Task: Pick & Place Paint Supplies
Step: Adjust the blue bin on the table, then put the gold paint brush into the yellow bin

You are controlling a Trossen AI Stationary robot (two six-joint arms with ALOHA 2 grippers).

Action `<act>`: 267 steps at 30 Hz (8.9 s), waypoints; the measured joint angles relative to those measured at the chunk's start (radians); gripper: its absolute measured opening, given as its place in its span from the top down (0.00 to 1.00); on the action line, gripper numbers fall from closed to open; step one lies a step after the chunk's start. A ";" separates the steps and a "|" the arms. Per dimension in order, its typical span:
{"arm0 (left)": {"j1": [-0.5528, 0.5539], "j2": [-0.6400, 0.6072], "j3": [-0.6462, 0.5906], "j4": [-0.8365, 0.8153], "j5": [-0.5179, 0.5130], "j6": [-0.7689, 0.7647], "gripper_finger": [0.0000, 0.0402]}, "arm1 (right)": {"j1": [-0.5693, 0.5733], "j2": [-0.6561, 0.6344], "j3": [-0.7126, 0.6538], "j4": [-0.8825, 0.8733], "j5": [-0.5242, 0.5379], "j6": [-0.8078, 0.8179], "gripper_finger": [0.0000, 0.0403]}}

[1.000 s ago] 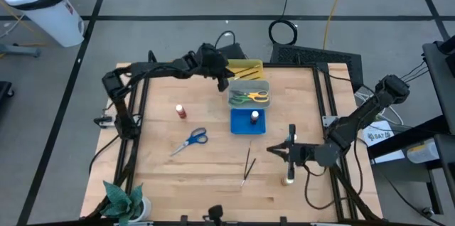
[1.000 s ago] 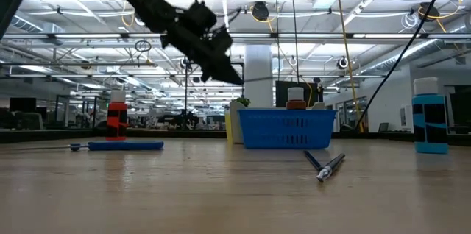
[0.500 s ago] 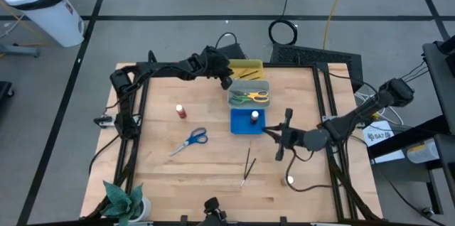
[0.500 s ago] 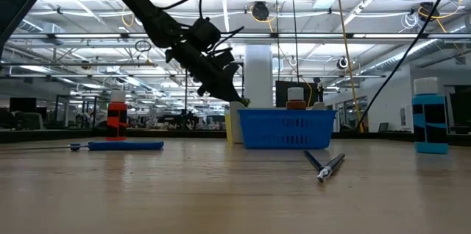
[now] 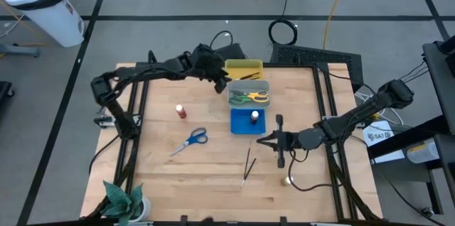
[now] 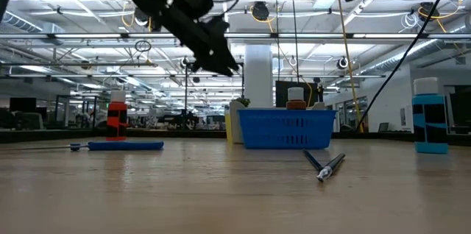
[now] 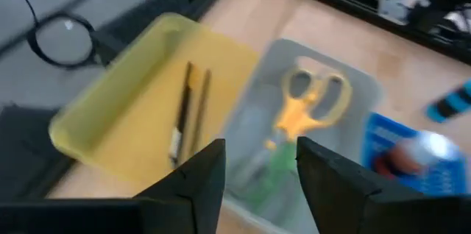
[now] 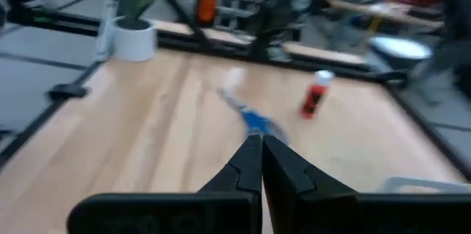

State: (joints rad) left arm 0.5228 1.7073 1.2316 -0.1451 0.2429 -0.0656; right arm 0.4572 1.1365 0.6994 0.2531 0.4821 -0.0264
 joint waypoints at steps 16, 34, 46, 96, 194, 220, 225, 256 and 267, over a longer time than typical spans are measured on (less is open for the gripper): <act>-0.545 -0.189 -0.247 0.216 -0.291 -0.031 0.57 | -0.059 0.584 0.357 -0.496 -0.251 0.266 1.00; -0.715 -0.190 -0.246 0.176 -0.389 -0.113 0.59 | -0.150 0.749 0.472 -0.647 -0.183 0.420 1.00; -0.749 -0.190 -0.245 0.200 -0.427 -0.143 0.59 | -0.197 0.852 0.476 -0.392 -0.182 0.342 1.00; -0.749 -0.188 -0.245 0.118 -0.401 -0.200 0.59 | -0.118 0.626 0.406 -0.747 -0.084 0.380 1.00; -1.003 0.235 -0.148 0.088 -0.367 -0.570 0.99 | 0.005 0.398 0.341 -0.546 0.141 0.311 1.00; -1.027 0.129 -0.149 -0.084 -0.396 -0.579 0.98 | 0.005 0.398 0.340 -0.541 0.114 0.328 1.00; -0.999 0.131 -0.149 0.118 -0.422 -0.450 0.99 | 0.005 0.398 0.340 -0.534 0.116 0.325 1.00; -0.962 0.194 -0.148 -0.089 -0.505 -0.500 0.99 | -0.001 0.665 0.356 -0.267 -0.245 0.470 1.00; -0.948 0.194 -0.148 -0.007 -0.485 -0.486 0.98 | 0.002 0.773 0.362 -0.155 -0.273 0.532 1.00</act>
State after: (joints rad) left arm -0.4255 1.9015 1.0840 -0.1516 -0.2423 -0.5518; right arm 0.4590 1.9093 1.0611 0.0983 0.2094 0.5053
